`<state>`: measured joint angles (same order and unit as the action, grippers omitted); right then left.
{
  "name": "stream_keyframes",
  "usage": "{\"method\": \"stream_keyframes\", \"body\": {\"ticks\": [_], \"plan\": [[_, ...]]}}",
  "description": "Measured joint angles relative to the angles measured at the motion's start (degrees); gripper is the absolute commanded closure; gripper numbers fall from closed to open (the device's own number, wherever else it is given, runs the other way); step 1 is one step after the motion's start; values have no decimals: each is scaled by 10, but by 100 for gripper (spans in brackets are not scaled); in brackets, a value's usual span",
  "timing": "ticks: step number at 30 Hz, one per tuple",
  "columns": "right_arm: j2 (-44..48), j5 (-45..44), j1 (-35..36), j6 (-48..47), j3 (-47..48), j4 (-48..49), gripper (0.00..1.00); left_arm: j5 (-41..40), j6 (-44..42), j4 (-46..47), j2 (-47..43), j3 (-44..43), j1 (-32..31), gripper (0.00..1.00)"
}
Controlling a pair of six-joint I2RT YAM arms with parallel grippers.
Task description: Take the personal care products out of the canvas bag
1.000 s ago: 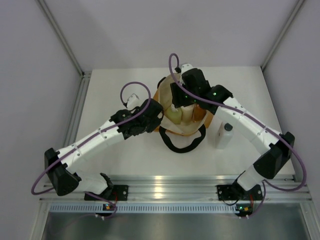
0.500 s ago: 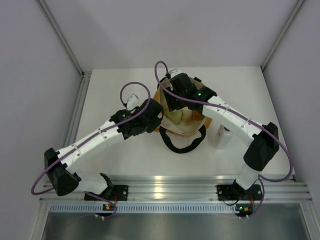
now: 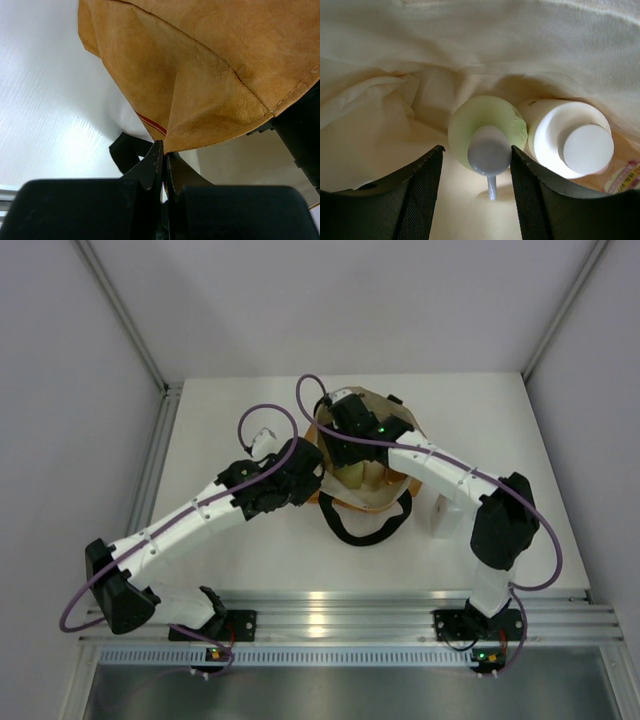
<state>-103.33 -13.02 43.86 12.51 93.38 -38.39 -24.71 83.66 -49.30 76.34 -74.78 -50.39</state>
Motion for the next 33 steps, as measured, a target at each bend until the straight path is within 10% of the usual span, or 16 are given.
{"method": "stream_keyframes", "body": {"ticks": [9, 16, 33], "plan": [[-23, -19, -1, -5, -23, 32, 56, 0, -1, 1, -1, 2, 0, 100], [-23, -21, -3, -3, -23, 46, 100, 2, -9, 2, -1, 2, 1, 100], [46, -8, -2, 1, -35, 3, 100, 14, -16, 2, 2, 2, 0, 100]]}}
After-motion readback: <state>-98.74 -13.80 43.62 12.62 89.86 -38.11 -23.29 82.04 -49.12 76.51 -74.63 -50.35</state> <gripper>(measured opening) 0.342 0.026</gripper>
